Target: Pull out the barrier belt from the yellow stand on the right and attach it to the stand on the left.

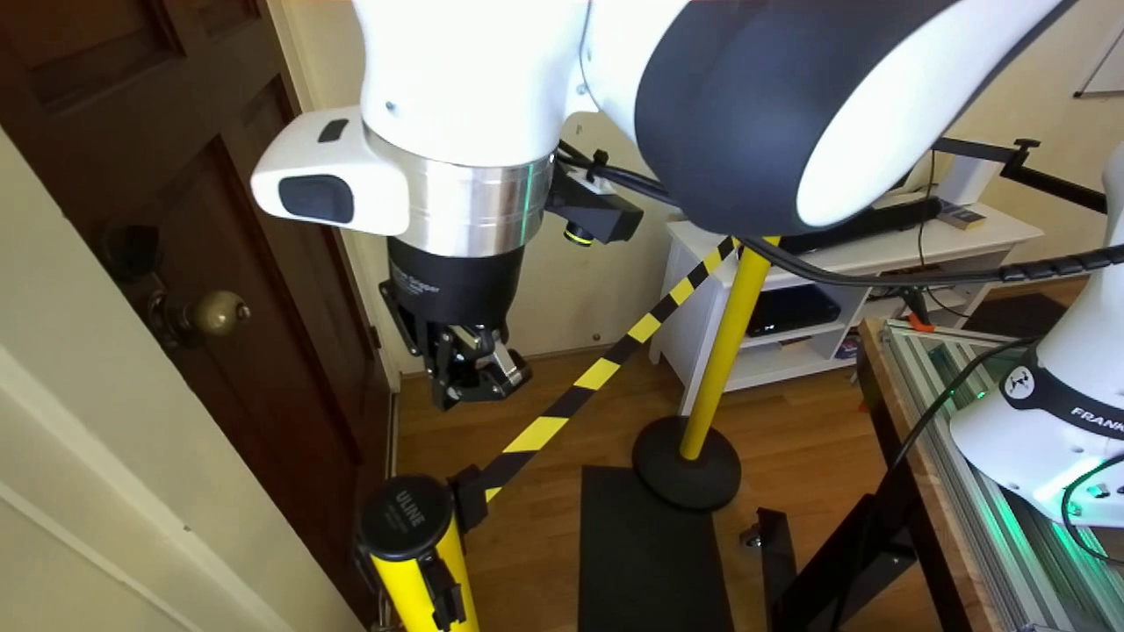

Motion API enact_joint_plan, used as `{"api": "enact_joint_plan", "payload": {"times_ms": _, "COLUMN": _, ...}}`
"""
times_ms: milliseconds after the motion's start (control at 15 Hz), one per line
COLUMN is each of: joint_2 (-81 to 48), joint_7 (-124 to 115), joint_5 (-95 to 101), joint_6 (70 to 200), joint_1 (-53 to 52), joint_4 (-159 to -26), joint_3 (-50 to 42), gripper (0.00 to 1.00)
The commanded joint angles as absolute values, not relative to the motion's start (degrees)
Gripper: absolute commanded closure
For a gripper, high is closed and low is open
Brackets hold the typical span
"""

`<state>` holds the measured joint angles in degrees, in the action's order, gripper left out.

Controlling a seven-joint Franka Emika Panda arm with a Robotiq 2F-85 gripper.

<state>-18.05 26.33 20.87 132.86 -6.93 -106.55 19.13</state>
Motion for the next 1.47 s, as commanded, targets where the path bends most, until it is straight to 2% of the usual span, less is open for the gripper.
{"api": "enact_joint_plan", "payload": {"times_ms": 0, "joint_2": -19.80, "joint_7": 29.56, "joint_5": 16.23, "joint_6": 138.73, "joint_1": -7.91, "joint_4": -106.07, "joint_3": 17.86, "gripper": 1.00}}
{"api": "enact_joint_plan", "payload": {"times_ms": 667, "joint_2": -18.68, "joint_7": 41.02, "joint_5": 1.09, "joint_6": 137.40, "joint_1": -6.48, "joint_4": -107.02, "joint_3": 20.03, "gripper": 1.00}}
{"api": "enact_joint_plan", "payload": {"times_ms": 1400, "joint_2": -18.63, "joint_7": 40.30, "joint_5": -0.10, "joint_6": 130.54, "joint_1": -7.55, "joint_4": -106.60, "joint_3": 18.51, "gripper": 1.00}}
